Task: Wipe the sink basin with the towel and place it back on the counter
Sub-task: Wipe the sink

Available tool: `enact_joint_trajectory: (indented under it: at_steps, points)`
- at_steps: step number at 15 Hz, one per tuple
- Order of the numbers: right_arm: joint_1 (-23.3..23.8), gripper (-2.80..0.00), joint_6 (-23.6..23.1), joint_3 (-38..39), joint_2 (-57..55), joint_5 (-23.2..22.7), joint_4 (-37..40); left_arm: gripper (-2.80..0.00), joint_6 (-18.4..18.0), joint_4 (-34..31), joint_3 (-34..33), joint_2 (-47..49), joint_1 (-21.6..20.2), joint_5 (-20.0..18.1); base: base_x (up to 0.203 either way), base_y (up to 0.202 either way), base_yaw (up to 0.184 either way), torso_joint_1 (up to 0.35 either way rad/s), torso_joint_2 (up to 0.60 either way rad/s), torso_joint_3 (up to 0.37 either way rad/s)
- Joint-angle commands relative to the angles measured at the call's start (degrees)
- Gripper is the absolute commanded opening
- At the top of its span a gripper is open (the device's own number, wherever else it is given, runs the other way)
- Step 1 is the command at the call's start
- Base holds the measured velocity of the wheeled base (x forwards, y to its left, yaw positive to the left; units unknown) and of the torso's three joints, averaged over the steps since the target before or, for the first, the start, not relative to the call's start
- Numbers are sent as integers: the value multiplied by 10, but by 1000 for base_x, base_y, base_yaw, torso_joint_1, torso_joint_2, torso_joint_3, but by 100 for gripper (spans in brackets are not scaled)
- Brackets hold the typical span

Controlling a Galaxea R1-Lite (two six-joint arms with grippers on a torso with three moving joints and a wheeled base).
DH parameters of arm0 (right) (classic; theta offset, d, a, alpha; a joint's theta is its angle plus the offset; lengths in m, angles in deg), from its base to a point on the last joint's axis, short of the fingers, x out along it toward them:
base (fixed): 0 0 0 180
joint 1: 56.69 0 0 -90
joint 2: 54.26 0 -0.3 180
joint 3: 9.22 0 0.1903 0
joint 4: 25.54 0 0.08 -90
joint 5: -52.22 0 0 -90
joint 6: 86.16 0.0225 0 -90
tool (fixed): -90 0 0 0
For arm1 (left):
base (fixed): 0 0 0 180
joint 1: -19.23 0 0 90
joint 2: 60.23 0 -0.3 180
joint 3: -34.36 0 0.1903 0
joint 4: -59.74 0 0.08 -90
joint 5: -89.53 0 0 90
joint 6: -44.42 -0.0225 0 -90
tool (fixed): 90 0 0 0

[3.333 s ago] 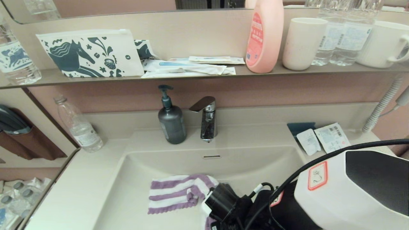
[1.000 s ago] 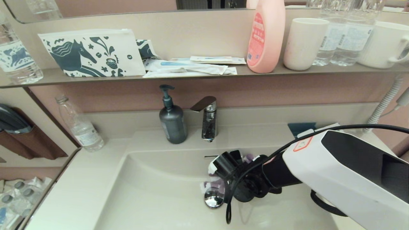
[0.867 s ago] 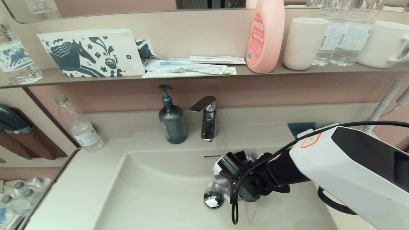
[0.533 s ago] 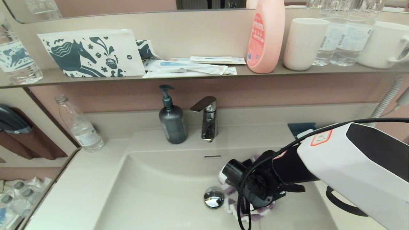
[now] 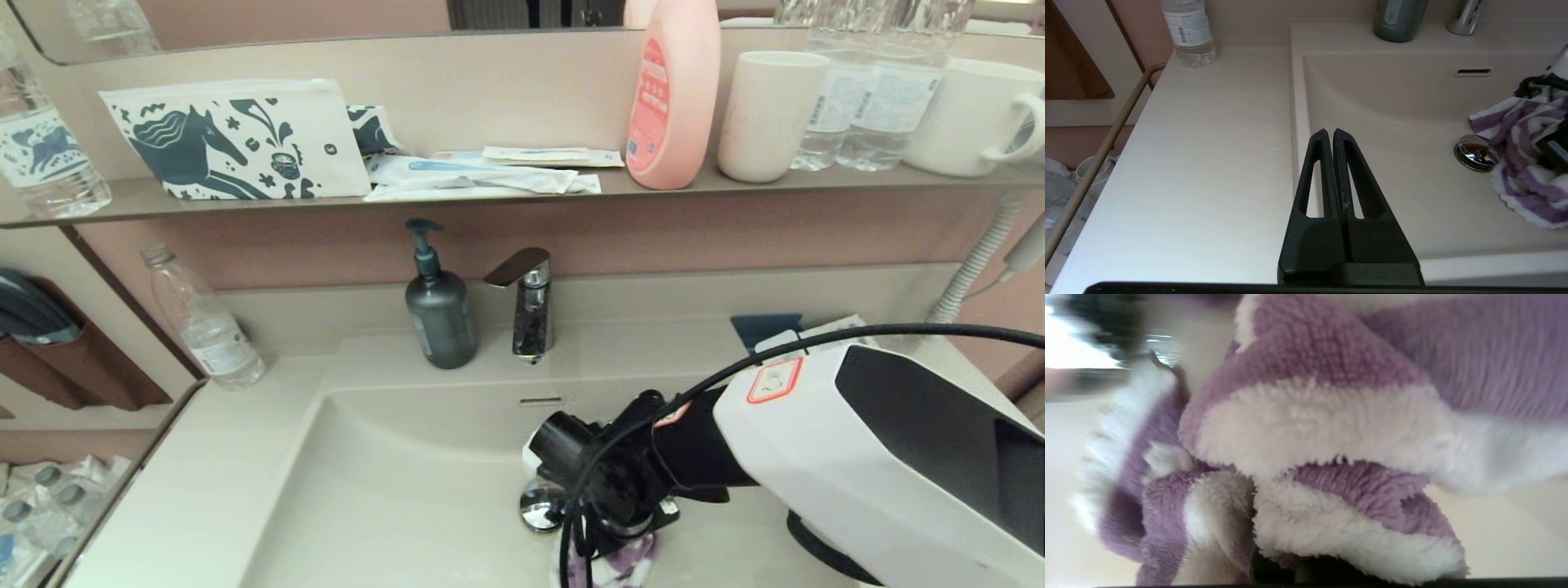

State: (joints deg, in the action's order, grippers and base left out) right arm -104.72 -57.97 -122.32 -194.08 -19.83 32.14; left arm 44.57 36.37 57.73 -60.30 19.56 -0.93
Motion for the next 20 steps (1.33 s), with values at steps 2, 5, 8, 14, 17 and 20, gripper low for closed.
enact_joint_trajectory:
  at_steps: [2,5,8,14,17,20]
  points:
    - [-32,-280,2,-65,-57,-12,-2,-280,0,0,0,1,0,0,0,0,0,0,0,0]
    - [-64,-280,1,-147,-100,-15,0,-280,0,0,0,1,0,0,0,0,0,0,0,0]
    - [-94,-280,0,-227,-139,-19,-1,-280,0,0,0,1,0,0,0,0,0,0,0,0]
    - [-110,-280,-19,-233,-135,-27,-87,-280,0,0,0,1,0,0,0,0,0,4,3,0]
    - [-94,-280,1,-226,-106,-25,-79,-280,0,0,0,1,0,0,0,0,0,0,0,0]
    - [-79,-280,28,-192,-31,-25,-47,-280,0,0,0,1,0,0,0,0,0,0,0,0]
